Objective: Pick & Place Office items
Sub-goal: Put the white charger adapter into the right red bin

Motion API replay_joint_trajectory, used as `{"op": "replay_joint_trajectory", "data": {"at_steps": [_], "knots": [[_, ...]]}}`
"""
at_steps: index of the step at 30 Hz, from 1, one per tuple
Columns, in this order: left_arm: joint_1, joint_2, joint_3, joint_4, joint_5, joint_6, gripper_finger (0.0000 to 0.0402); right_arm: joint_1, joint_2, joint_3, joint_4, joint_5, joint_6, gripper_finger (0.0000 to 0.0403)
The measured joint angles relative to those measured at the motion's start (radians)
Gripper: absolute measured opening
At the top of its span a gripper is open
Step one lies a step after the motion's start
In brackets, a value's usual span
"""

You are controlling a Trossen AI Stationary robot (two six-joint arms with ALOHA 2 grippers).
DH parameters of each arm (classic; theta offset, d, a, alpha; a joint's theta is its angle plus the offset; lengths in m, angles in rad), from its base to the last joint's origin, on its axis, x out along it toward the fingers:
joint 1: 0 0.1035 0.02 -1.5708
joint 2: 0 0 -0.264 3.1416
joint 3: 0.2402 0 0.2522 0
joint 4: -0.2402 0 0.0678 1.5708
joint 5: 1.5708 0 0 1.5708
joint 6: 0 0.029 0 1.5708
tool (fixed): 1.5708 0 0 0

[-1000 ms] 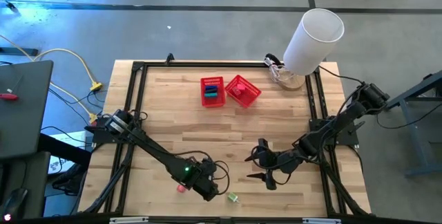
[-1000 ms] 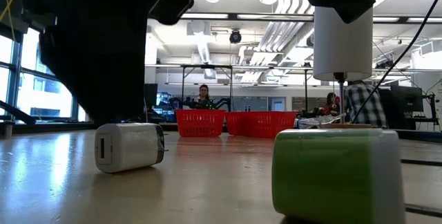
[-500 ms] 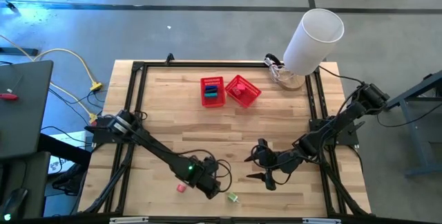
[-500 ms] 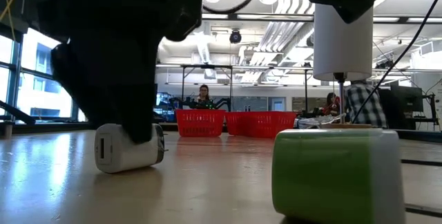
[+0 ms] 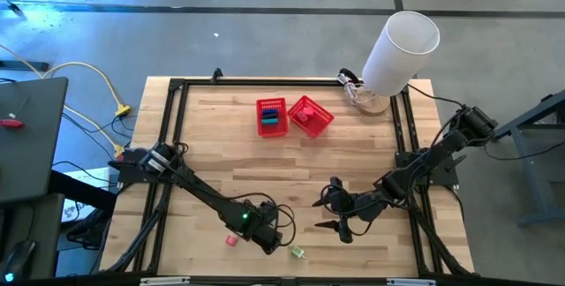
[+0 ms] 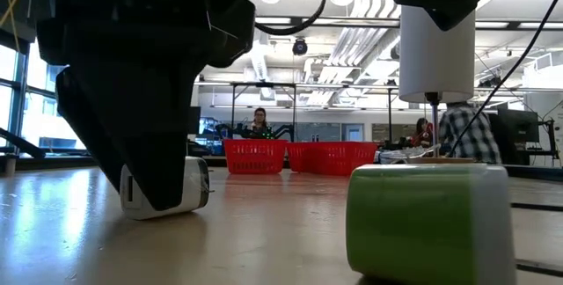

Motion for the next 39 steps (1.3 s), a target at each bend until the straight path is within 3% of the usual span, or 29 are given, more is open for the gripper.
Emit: {"op": "replay_joint_trajectory", "data": {"at_steps": [11,25,34,39], "knots": [[0.007,0.009,0.001,-0.002,0.014,0.049,0.0254,0.0,0.0,0.0,0.0,0.0,0.001,0.0264],[0.01,0.011,-0.002,-0.013,-0.003,0.183,0.0124,0.0,0.0,0.0,0.0,0.0,-0.002,0.0264],[0.047,-0.006,-0.002,0.041,-0.016,0.321,0.0121,0.0,0.0,0.0,0.0,0.0,0.005,0.0264],[0.078,-0.09,0.002,0.051,-0.054,0.423,0.0121,0.0,0.0,0.0,0.004,0.0,0.007,0.0264]]}}
